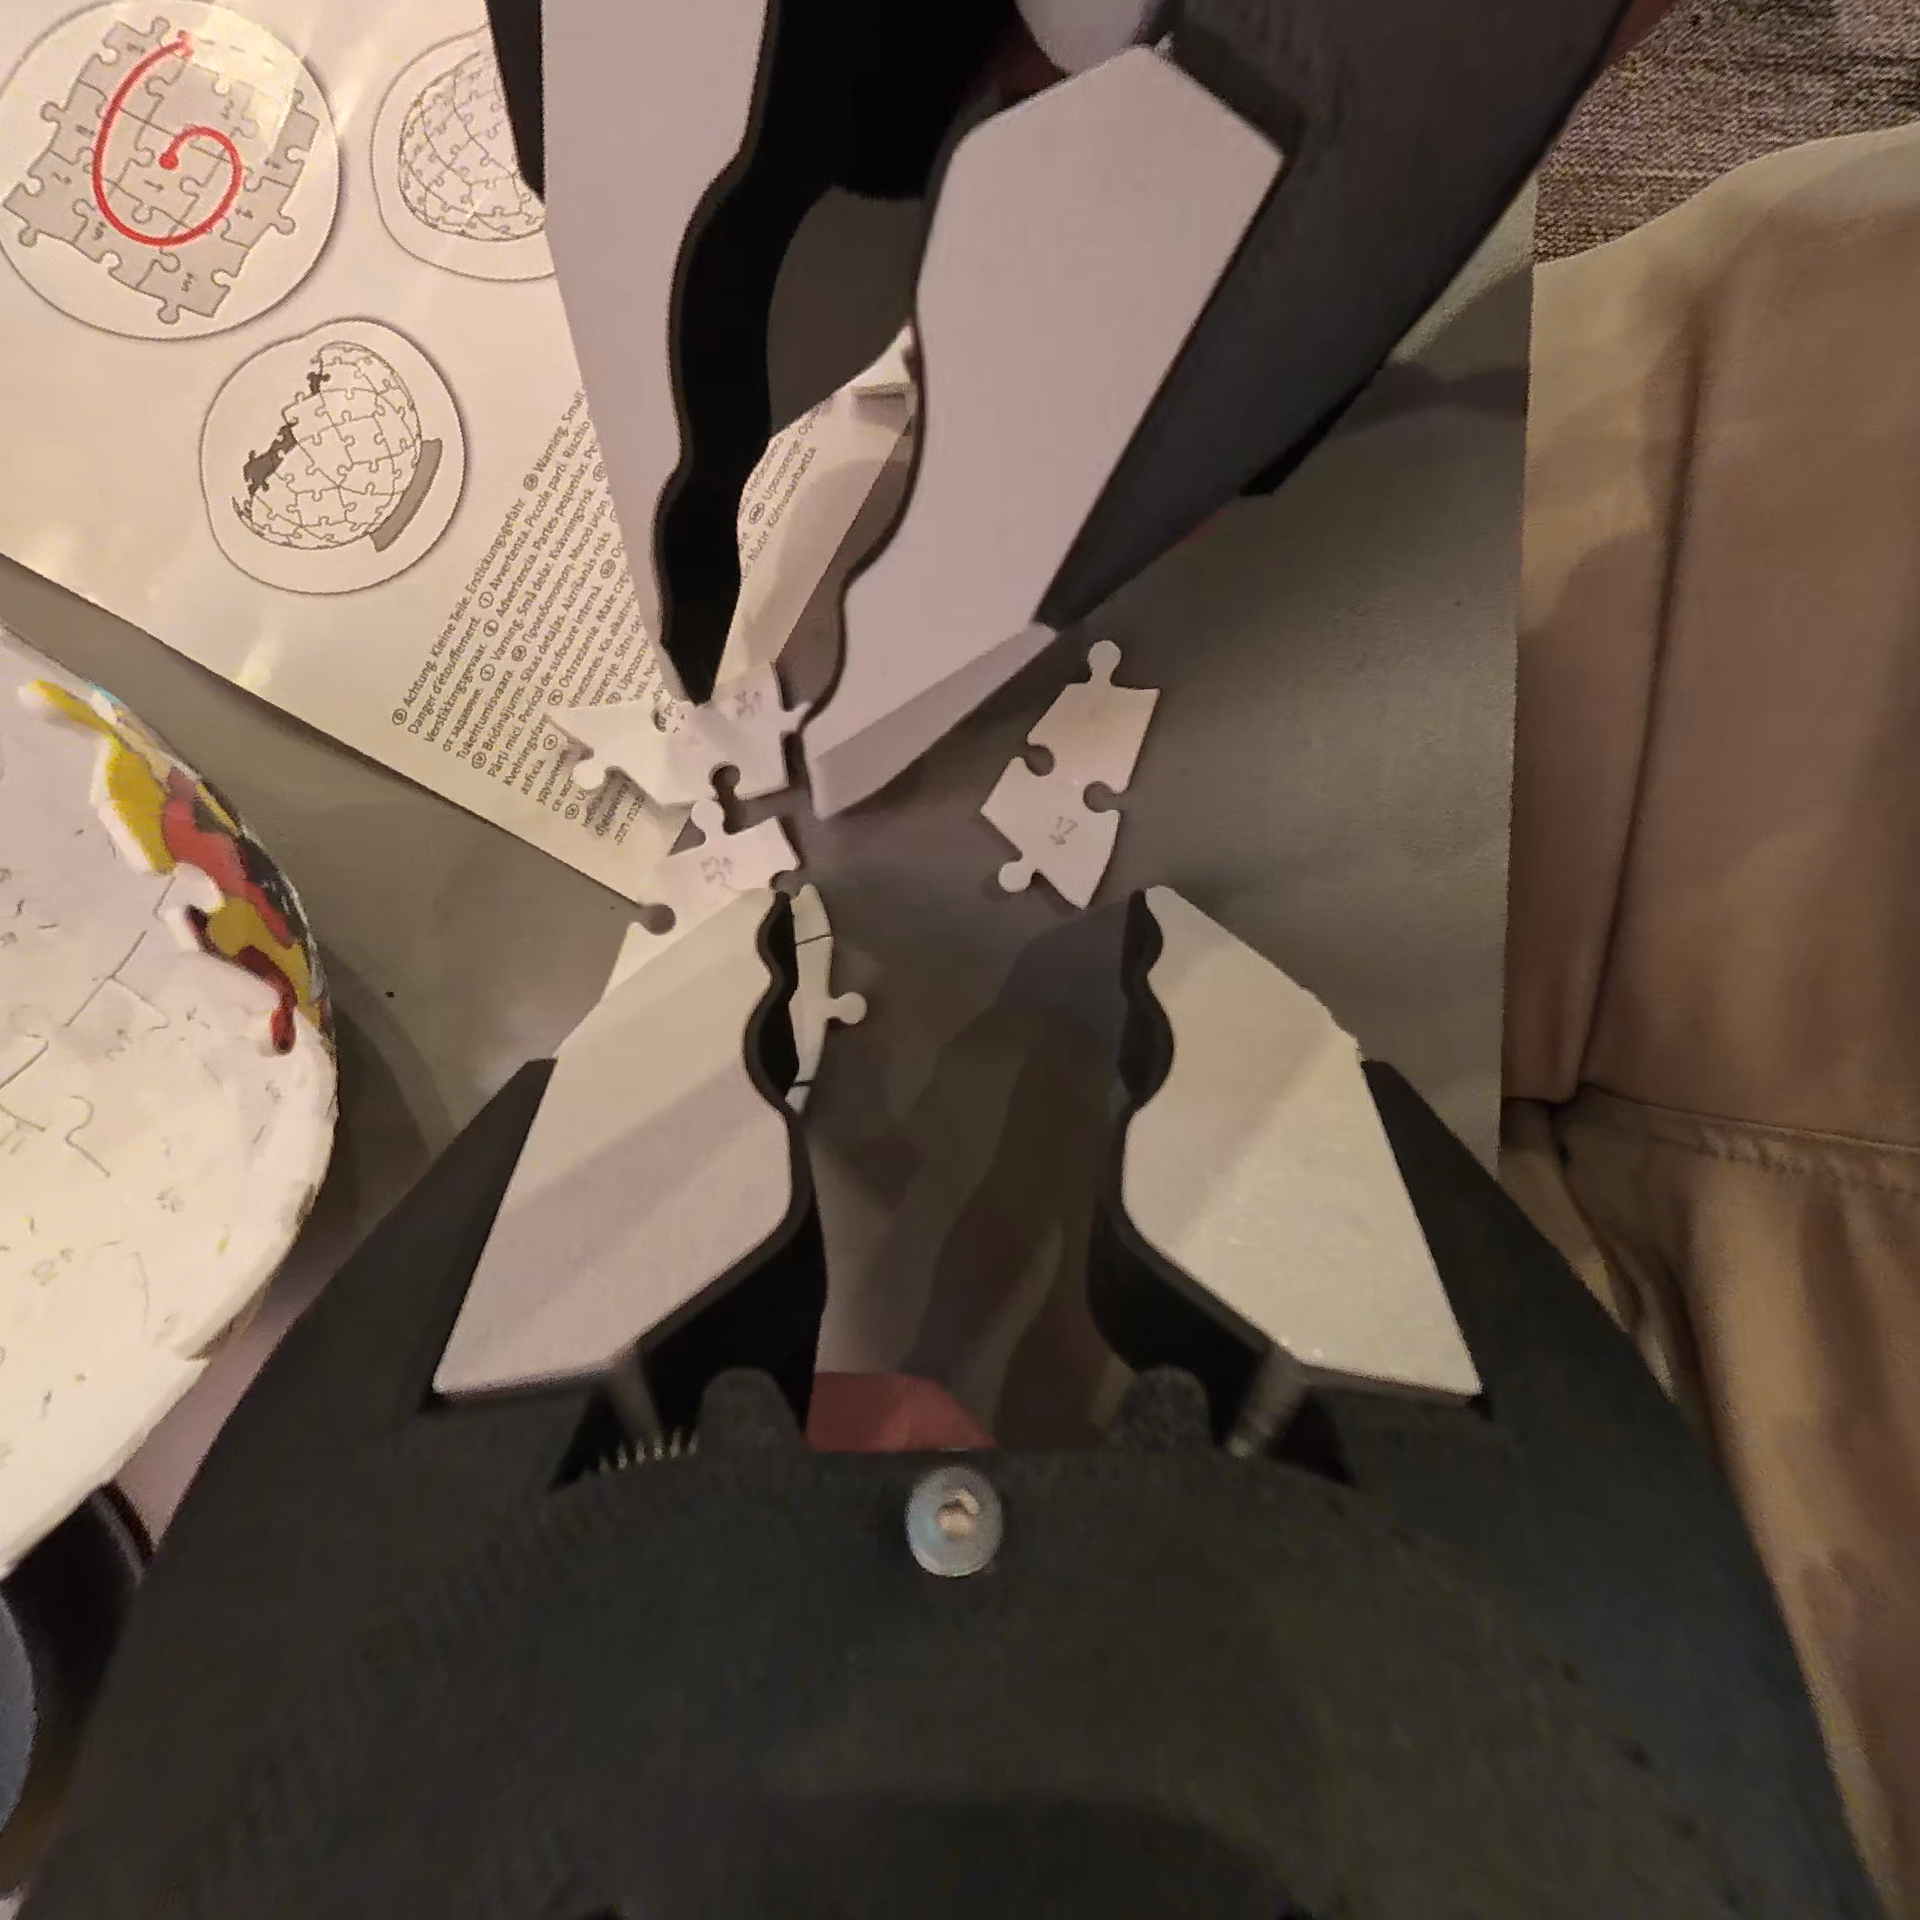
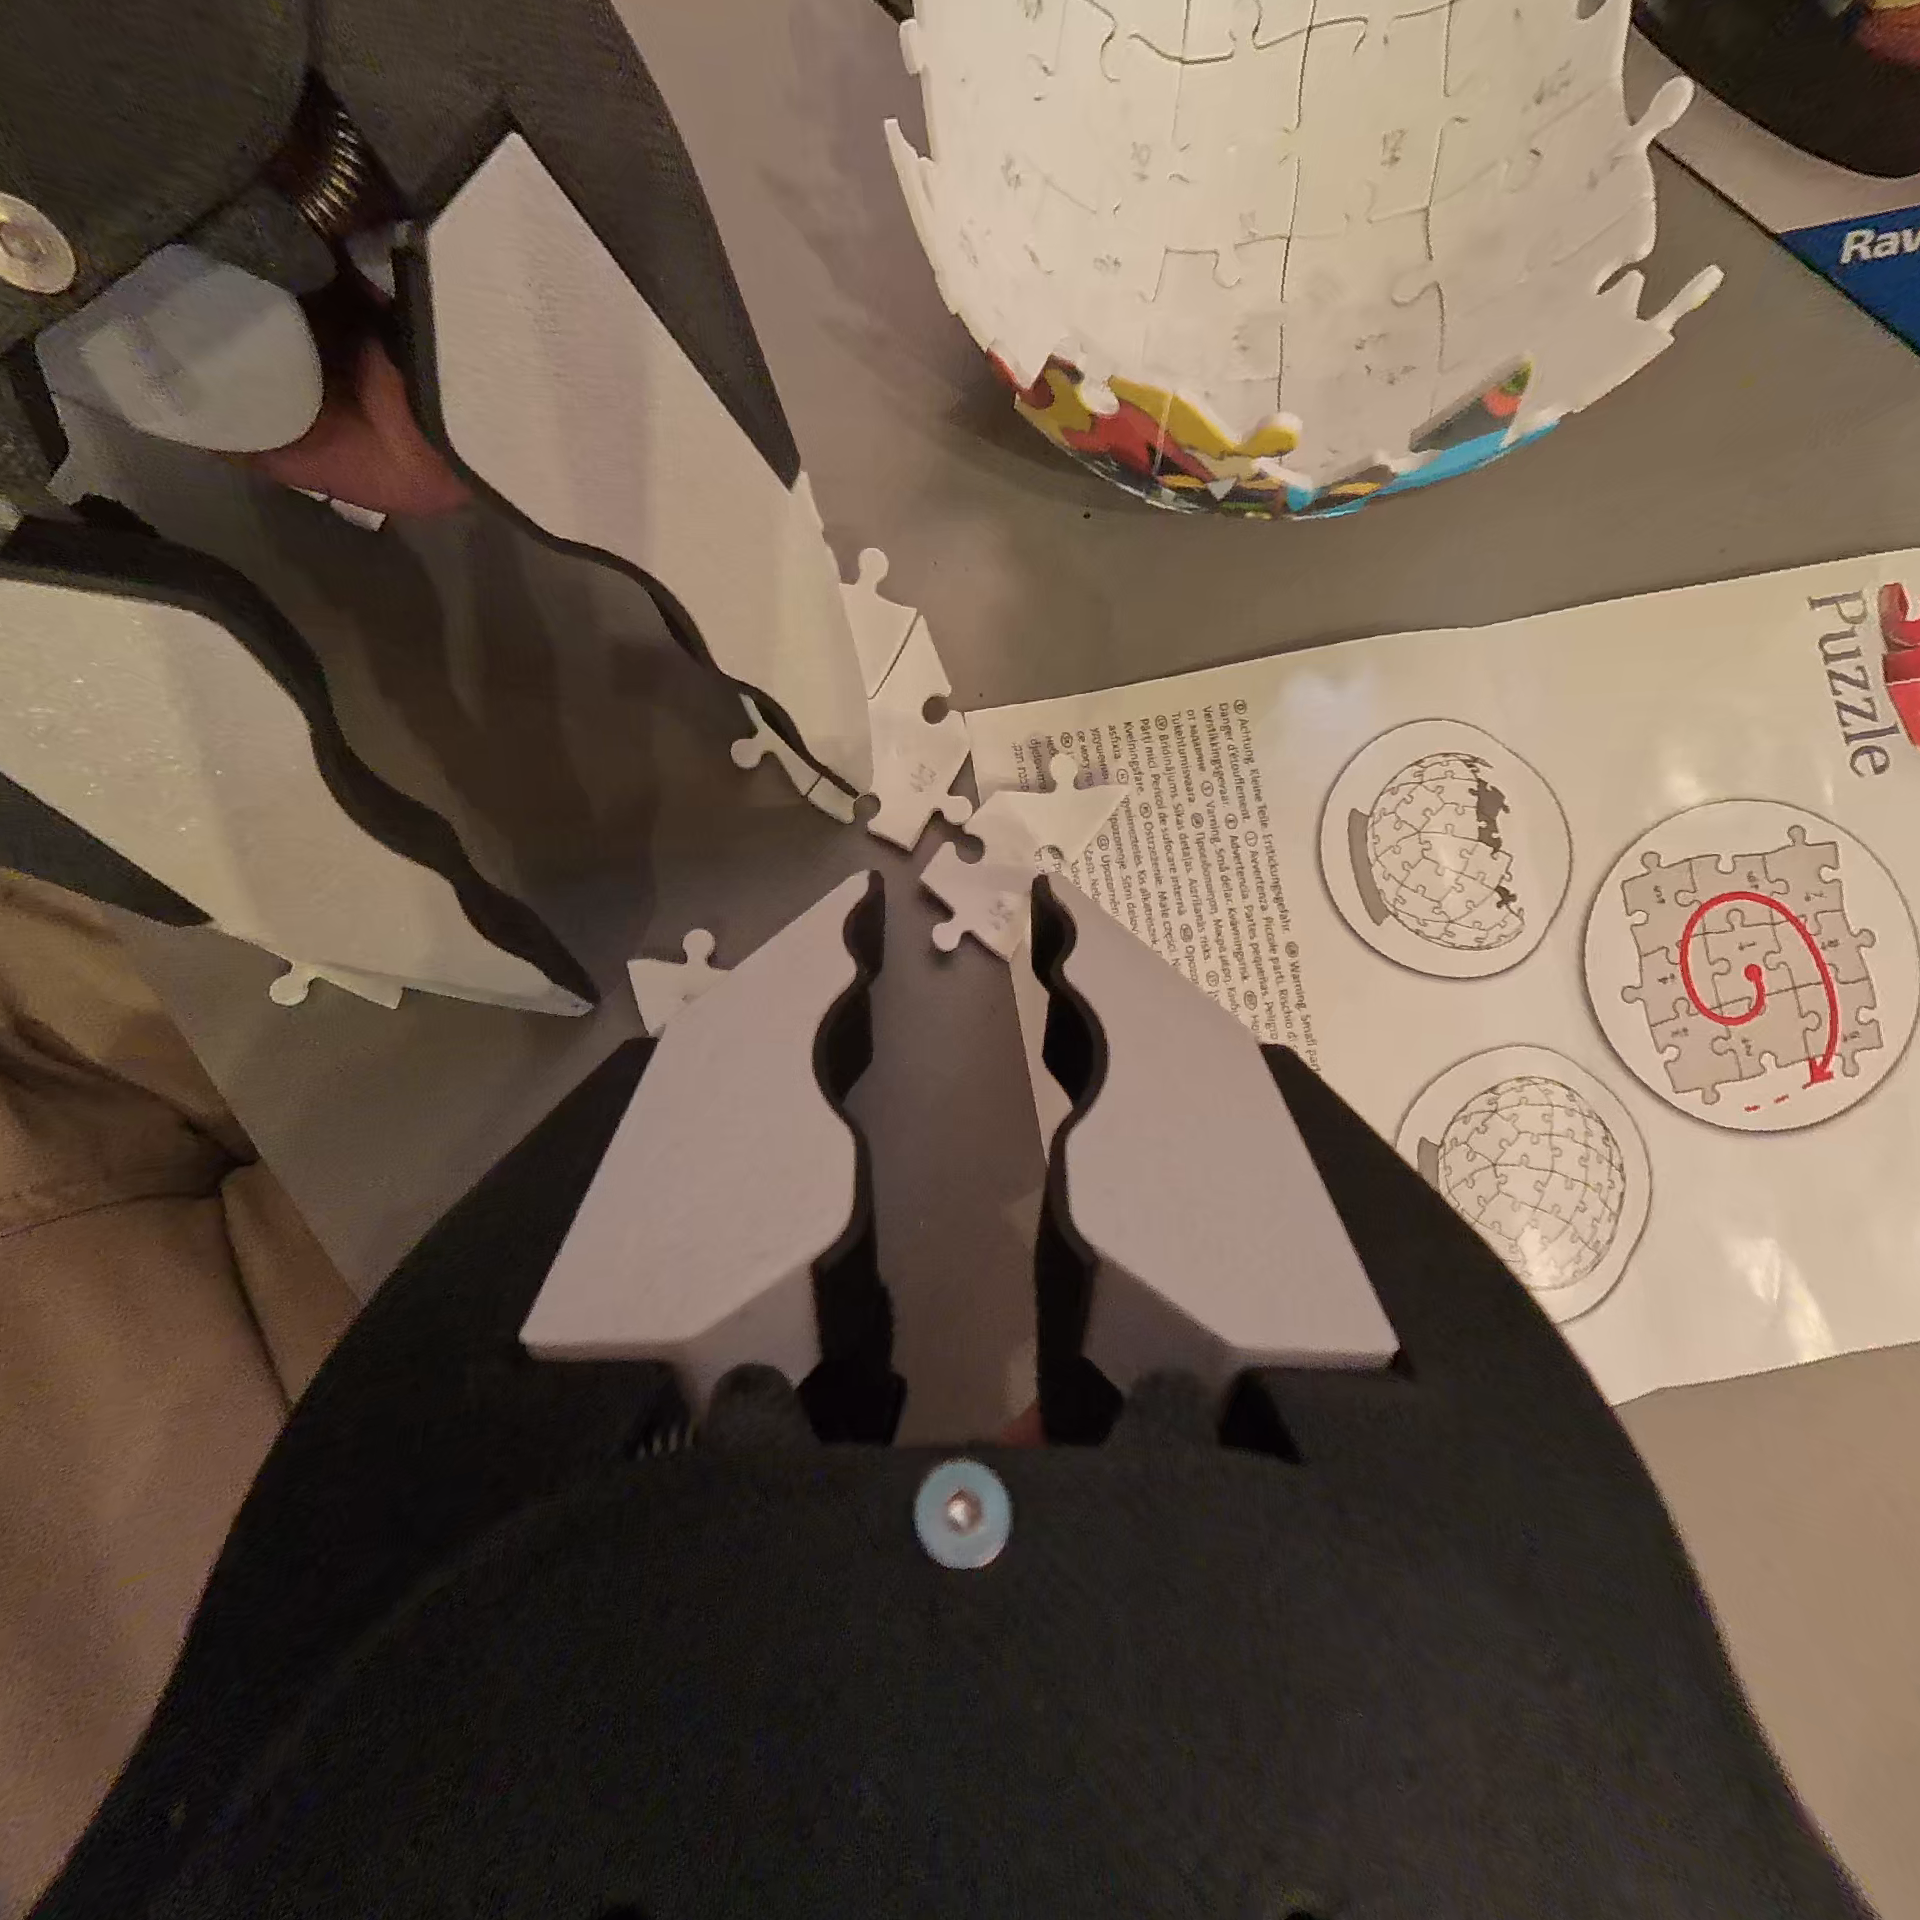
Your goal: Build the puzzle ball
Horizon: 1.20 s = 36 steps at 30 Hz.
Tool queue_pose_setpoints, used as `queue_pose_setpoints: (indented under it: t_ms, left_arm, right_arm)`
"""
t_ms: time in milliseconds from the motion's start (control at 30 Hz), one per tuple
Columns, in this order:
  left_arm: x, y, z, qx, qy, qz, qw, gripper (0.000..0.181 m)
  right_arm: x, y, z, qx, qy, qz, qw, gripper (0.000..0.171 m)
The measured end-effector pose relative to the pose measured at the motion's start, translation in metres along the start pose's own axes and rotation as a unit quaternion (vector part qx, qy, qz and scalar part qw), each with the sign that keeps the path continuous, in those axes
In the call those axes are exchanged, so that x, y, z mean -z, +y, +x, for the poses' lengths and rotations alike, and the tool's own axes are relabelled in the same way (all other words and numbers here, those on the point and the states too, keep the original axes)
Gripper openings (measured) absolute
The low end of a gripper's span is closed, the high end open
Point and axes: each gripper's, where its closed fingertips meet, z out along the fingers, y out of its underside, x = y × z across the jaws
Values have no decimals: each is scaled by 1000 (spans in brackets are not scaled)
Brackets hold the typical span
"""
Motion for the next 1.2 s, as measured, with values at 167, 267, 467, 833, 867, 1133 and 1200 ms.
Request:
queue_pose_setpoints:
  t_ms: [167, 267, 467, 833, 867, 1133, 1200]
  left_arm:
    - [-1, -2, 1, -7, 6, -1, 1000, 58]
    - [3, -1, 0, -8, 0, 0, 1000, 59]
    - [9, 1, -11, 9, -22, -14, 1000, 60]
    - [1, 4, -9, 1, -19, -22, 1000, 60]
    - [1, 4, -9, 0, -19, -21, 1000, 60]
    - [1, 4, -7, -6, -16, -21, 1000, 58]
    - [1, 4, -7, -7, -15, -17, 1000, 58]
  right_arm:
    - [-1, -1, 2, 4, 2, 4, 1000, 17]
    - [-1, -1, 2, 5, 0, 5, 1000, 17]
    - [-1, -2, 7, 14, 1, 0, 1000, 27]
    - [-4, -2, 7, -4, -19, 10, 1000, 21]
    - [-4, -3, 8, -7, -19, 13, 1000, 21]
    - [-4, -9, 11, -14, -28, 28, 999, 21]
    - [-4, -10, 11, -7, -30, 27, 999, 21]
